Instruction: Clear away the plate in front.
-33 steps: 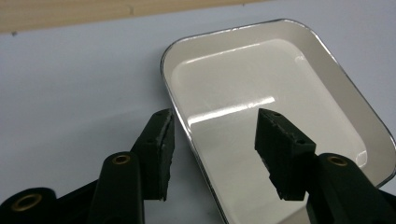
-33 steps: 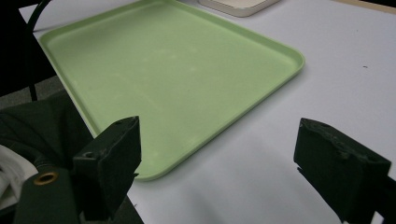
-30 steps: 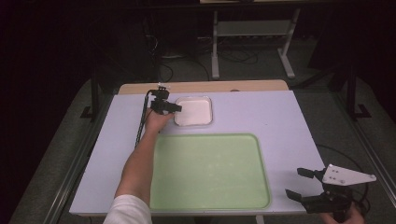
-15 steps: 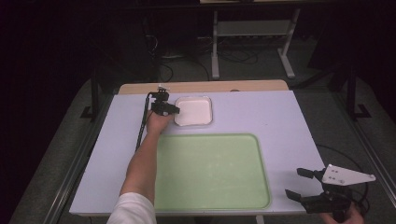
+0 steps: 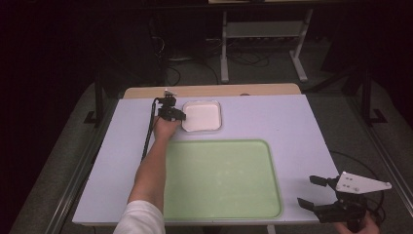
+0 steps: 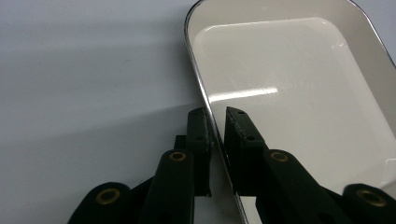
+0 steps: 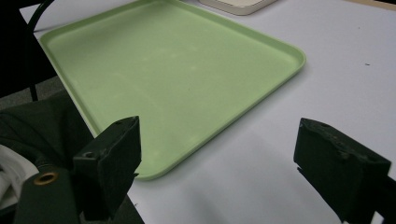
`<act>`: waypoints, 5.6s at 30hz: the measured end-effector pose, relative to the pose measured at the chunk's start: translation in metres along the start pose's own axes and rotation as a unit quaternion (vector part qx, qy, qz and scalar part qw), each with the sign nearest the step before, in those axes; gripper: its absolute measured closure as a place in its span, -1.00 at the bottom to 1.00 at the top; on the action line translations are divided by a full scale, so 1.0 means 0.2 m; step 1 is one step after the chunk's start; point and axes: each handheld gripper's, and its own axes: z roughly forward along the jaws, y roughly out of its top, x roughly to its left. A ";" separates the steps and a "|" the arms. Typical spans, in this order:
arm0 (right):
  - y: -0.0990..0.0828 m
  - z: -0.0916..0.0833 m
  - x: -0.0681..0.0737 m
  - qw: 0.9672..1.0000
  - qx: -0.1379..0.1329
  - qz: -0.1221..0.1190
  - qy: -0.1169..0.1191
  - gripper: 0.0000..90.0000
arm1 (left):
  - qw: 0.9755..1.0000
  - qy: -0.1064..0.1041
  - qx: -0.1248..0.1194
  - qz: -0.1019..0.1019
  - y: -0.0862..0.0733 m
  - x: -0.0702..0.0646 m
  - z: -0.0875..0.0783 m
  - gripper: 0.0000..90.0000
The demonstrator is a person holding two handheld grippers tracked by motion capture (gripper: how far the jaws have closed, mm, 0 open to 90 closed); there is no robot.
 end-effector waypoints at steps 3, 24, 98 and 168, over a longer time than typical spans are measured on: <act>0.00 0.00 0.00 1.000 0.000 0.000 0.001 -0.69 | 1.000 -0.001 0.000 -0.018 0.00 0.00 0.00 0.82; 0.00 0.02 0.00 1.000 0.002 -0.002 0.005 -0.69 | 0.994 -0.036 -0.036 -0.101 -0.01 0.04 -0.06 0.98; 0.02 0.07 0.03 1.000 0.007 -0.006 0.012 -0.69 | 0.982 -0.093 -0.117 -0.113 -0.42 -0.13 -0.66 0.98; 0.02 0.07 0.06 1.000 0.006 -0.015 0.015 -0.69 | 0.985 -0.007 -0.084 -0.151 -1.03 -0.48 -0.51 0.97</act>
